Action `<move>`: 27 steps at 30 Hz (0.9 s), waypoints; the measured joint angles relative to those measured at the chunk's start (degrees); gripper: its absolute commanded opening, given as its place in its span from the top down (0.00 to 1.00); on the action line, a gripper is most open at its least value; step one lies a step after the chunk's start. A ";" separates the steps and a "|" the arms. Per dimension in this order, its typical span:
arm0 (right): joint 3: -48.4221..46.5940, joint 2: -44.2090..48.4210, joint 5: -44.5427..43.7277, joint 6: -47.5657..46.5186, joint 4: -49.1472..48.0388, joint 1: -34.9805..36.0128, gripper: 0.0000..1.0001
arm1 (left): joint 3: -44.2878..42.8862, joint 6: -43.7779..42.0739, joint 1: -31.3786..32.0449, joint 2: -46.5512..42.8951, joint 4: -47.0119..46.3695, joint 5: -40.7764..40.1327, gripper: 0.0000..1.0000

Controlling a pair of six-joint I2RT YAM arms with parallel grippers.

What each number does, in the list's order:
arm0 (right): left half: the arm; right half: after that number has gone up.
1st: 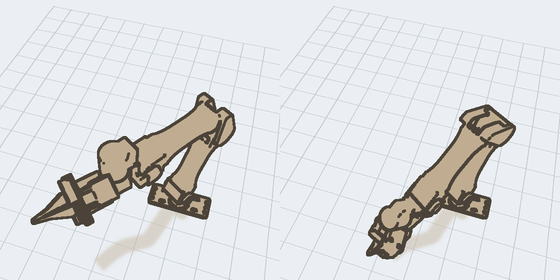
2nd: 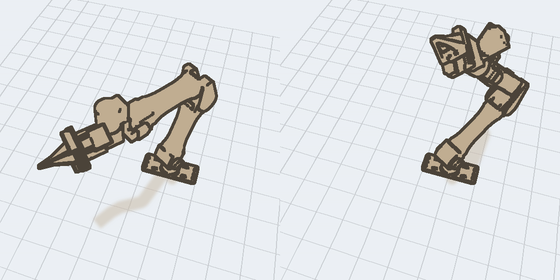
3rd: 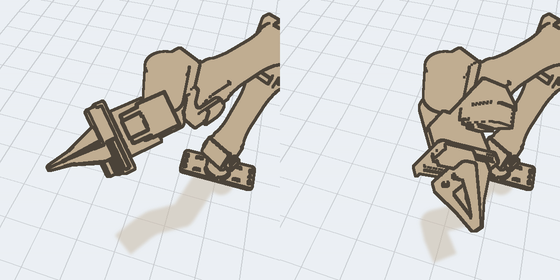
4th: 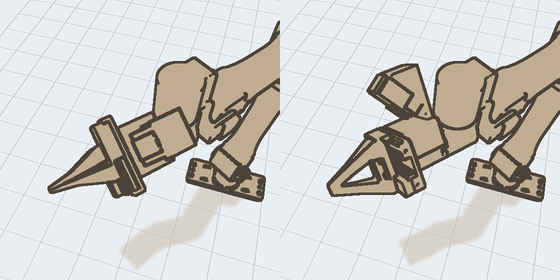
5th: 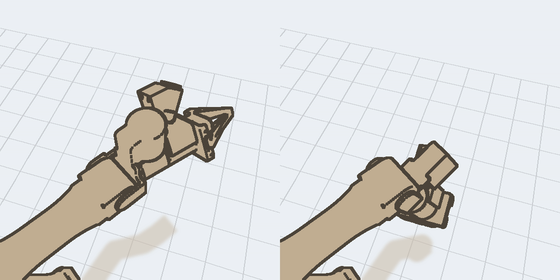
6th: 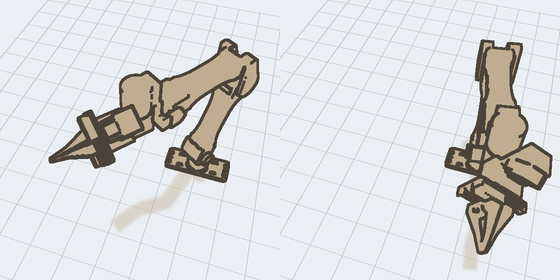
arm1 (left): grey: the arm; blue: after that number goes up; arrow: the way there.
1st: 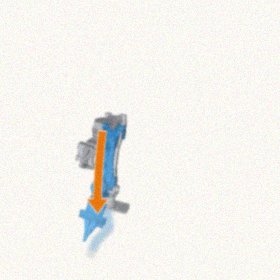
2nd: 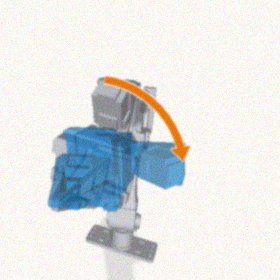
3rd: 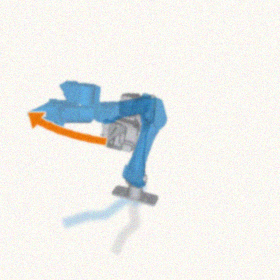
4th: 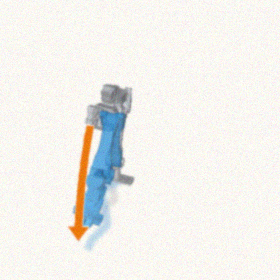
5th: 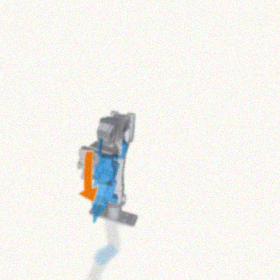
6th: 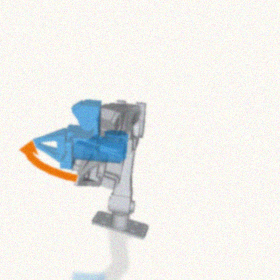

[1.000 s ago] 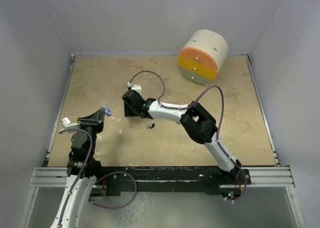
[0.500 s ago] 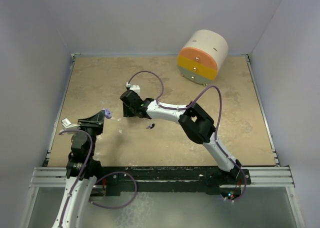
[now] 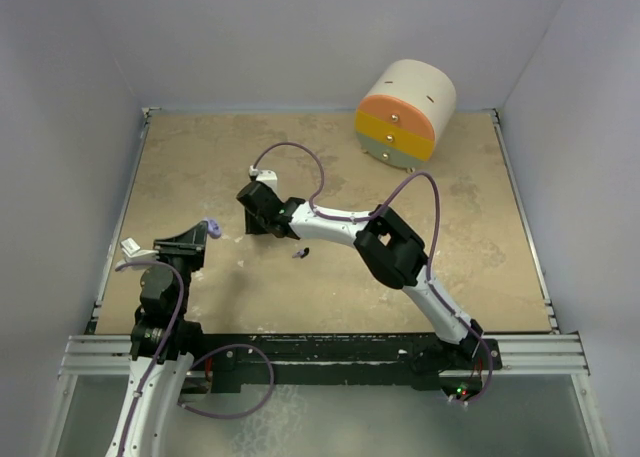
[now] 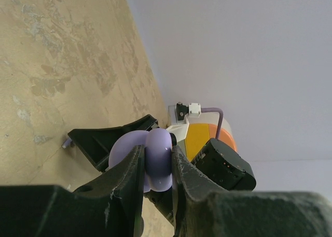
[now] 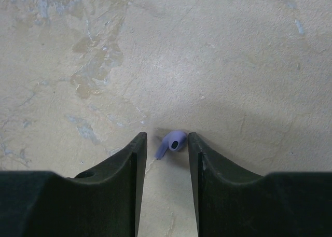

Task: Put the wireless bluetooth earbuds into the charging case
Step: Pick up the earbud from the center of the board.

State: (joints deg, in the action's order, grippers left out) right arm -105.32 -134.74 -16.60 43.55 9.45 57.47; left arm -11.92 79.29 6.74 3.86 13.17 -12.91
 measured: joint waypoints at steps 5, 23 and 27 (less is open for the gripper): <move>-0.85 -0.70 -0.50 0.00 -0.04 0.13 0.63 | 0.00 -0.04 0.00 -0.02 0.37 -0.04 1.00; -1.81 -1.46 -2.38 -0.44 0.55 0.72 0.76 | -0.02 -0.68 0.00 -0.57 1.60 -0.83 1.00; -1.81 -1.49 -2.97 -0.39 0.66 0.76 0.83 | -0.02 -0.79 0.00 -0.57 1.62 -0.83 1.00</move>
State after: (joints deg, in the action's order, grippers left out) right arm -107.13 -136.22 -19.57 43.16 10.11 58.24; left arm -11.94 78.50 6.74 3.29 14.79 -13.74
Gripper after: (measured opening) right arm 0.211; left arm 0.224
